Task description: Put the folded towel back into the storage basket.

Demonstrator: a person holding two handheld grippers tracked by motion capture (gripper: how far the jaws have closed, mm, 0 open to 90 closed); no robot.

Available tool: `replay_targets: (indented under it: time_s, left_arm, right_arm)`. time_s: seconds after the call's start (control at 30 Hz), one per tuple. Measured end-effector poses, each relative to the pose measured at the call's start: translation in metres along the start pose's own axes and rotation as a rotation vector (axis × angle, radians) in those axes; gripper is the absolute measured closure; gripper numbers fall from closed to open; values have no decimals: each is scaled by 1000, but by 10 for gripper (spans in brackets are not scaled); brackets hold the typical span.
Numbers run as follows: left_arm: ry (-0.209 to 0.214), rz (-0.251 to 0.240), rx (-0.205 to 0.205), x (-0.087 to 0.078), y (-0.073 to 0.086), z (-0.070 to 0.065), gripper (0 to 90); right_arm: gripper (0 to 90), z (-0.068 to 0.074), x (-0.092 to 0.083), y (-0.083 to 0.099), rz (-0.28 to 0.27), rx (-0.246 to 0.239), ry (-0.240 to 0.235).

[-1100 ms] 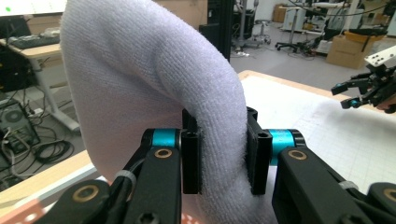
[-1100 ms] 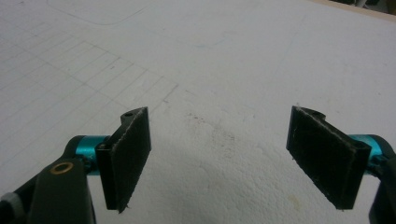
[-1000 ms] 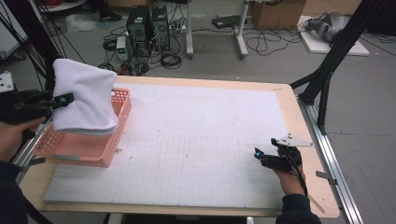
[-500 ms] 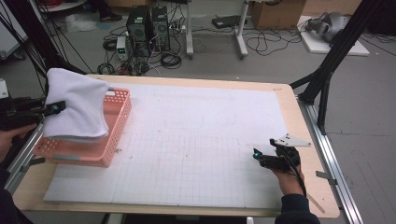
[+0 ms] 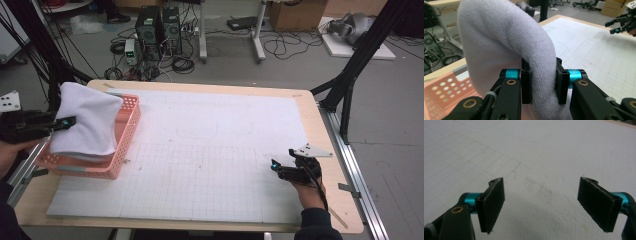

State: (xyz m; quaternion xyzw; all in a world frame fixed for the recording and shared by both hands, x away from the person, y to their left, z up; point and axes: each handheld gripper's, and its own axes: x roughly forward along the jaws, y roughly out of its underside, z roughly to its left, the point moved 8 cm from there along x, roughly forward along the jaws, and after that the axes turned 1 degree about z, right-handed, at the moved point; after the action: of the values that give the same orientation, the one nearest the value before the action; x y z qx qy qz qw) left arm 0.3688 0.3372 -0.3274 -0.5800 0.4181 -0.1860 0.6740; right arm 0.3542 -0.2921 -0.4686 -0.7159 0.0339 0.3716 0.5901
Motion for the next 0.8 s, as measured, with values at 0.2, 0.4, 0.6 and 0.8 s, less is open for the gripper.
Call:
replay_targets:
  time_s: [0.2,0.4,0.6,0.8]
  left_arm:
    - [0,33,-6,12,8,5,730]
    - [-2,65,-22,25,17,16,730]
    - [26,103,-26,39,24,18,730]
    - [47,98,-15,43,24,17,729]
  right_arm:
    - [208,-1,-1,0,0,0,4]
    - [208,-1,-1,2,5,2,6]
    - [209,-2,-2,2,4,-1,8]
    - [208,-2,-2,2,5,1,12]
